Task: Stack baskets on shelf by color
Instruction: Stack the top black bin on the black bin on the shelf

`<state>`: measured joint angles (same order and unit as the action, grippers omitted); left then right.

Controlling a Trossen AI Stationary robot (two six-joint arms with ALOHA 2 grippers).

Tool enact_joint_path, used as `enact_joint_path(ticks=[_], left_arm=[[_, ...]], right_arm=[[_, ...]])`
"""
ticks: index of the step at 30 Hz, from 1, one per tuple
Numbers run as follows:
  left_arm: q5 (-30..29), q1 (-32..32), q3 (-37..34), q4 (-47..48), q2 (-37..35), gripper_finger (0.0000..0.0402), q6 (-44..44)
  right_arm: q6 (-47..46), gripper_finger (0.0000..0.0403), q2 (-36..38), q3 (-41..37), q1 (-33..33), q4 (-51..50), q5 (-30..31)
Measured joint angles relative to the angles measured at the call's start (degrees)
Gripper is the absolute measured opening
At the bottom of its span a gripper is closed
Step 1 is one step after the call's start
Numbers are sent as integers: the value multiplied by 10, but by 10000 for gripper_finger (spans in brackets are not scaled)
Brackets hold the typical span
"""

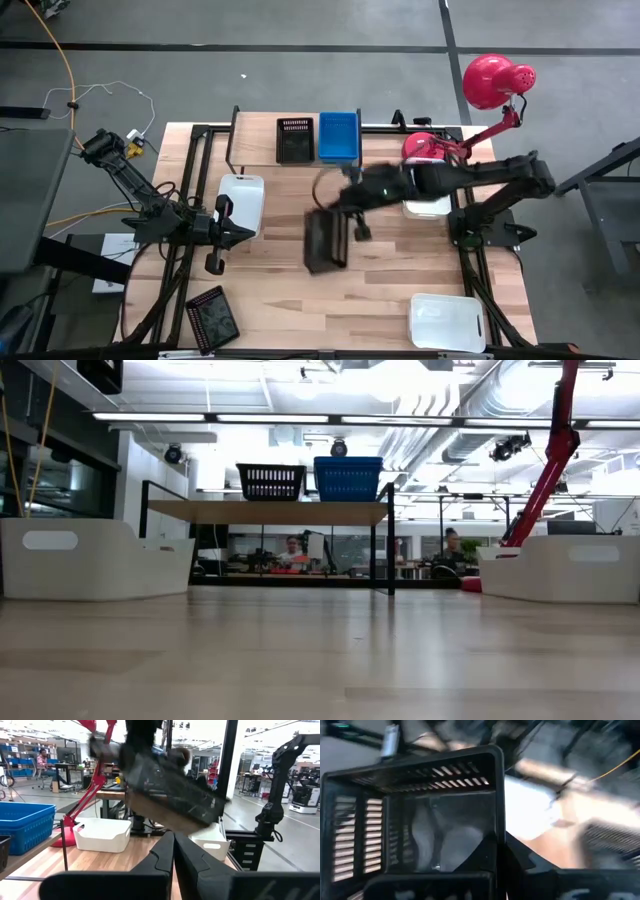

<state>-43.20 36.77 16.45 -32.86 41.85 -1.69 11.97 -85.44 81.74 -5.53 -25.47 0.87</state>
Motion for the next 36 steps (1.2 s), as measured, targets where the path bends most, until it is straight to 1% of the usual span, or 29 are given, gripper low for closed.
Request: enact_joint_path(ticks=[5, 9, 14, 17, 21, 26, 31, 36], left_arm=[[-1, 0, 0, 0, 0, 0, 0], [-1, 0, 0, 0, 0, 0, 0], [-1, 0, 0, 0, 0, 0, 14], [-1, 0, 0, 0, 0, 0, 15], [-1, 0, 0, 1, 0, 0, 15], [-1, 0, 0, 1, 2, 0, 15], [-5, 0, 0, 1, 4, 0, 15], [-11, 0, 0, 1, 4, 0, 15]], right_arm=[[94, 1, -89, 185, 46, -77, 32], [135, 0, -179, 334, 101, -151, 48], [154, 0, -271, 476, 168, -206, 42], [166, 0, -313, 533, 194, -240, 36], [172, 0, -318, 504, 225, -216, 27], [170, 0, -326, 501, 253, -211, 21], [185, 0, -325, 501, 262, -202, 19], [233, 0, -328, 501, 267, -203, 10]])
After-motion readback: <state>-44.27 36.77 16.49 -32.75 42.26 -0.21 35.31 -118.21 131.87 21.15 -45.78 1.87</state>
